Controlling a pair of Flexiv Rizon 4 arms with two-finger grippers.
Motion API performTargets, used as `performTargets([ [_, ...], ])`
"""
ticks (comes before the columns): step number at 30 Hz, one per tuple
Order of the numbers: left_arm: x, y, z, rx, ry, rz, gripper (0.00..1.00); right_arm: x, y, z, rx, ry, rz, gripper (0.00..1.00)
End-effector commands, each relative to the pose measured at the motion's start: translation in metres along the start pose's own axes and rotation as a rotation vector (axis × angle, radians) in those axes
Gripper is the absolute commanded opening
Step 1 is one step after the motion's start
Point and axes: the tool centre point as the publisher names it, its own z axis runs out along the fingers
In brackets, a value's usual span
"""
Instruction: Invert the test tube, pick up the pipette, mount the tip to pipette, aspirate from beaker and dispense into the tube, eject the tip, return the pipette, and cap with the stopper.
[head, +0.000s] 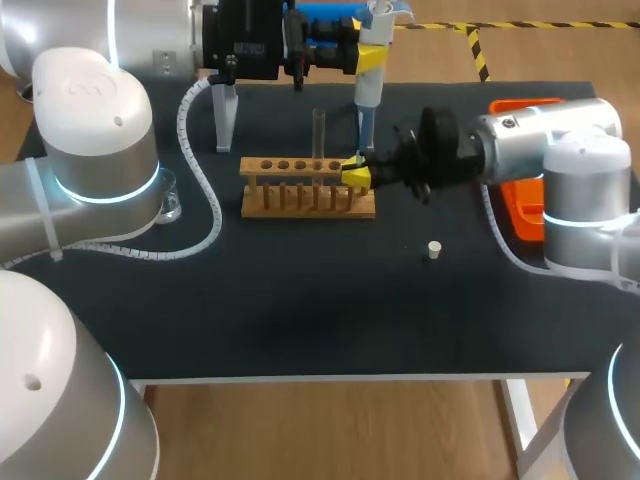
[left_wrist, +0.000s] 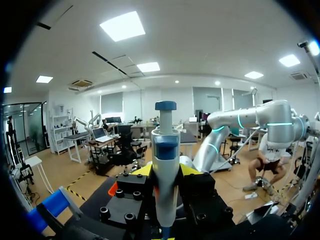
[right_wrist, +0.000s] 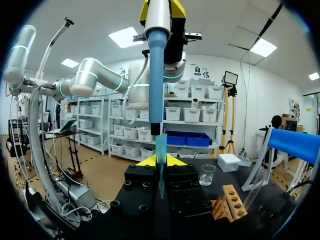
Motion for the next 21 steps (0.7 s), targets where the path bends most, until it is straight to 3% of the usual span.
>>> performTargets([
  [1,0.0,0.002,0.001,0.001,-0.003,0.0,0.0,0.002,-0.003,-0.002,0.004,0.001,0.009,0.0],
  [21,0.0,0.002,0.001,0.001,-0.003,0.0,0.0,0.013,-0.004,0.0,-0.001,-0.009,0.055,0.0],
])
